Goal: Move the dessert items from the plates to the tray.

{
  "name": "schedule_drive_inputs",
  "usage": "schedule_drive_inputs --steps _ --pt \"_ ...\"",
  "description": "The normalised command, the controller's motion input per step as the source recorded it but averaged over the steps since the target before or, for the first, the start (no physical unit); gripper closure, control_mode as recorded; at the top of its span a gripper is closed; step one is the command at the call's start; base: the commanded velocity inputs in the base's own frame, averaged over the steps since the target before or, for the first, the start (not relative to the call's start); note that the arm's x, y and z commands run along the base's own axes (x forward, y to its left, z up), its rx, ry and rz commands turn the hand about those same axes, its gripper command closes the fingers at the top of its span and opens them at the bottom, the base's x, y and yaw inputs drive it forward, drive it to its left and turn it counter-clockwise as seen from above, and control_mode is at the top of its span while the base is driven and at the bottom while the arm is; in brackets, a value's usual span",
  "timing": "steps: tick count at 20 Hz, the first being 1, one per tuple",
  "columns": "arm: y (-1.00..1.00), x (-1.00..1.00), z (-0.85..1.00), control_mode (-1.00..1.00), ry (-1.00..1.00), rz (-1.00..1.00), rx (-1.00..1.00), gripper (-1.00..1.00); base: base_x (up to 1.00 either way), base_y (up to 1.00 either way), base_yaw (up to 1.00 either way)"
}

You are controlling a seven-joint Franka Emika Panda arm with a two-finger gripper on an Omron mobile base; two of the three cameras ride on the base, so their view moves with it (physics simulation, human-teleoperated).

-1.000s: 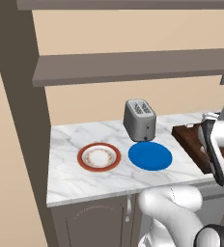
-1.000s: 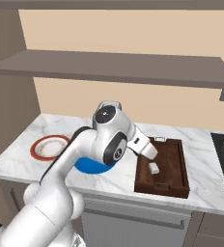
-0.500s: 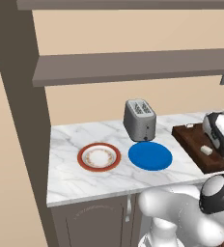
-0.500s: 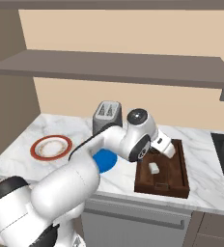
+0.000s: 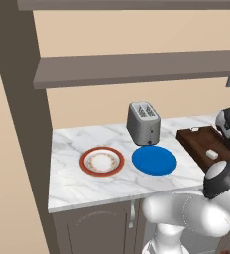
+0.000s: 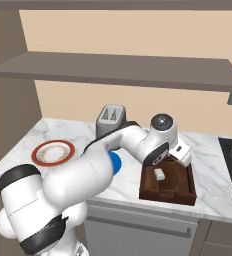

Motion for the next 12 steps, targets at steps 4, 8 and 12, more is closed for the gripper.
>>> schedule_drive_inputs --steps 4,8,12 --pt "0.00 0.24 -0.22 -1.00 0.01 0.00 0.06 1.00 0.00 0.00 0.00" --pt "0.00 0.43 -0.23 -1.00 0.00 0.00 0.06 1.00 0.00 0.00 0.00" --pt "-0.01 0.66 -0.18 -1.00 0.00 0.00 0.05 1.00 0.00 0.00 0.00"
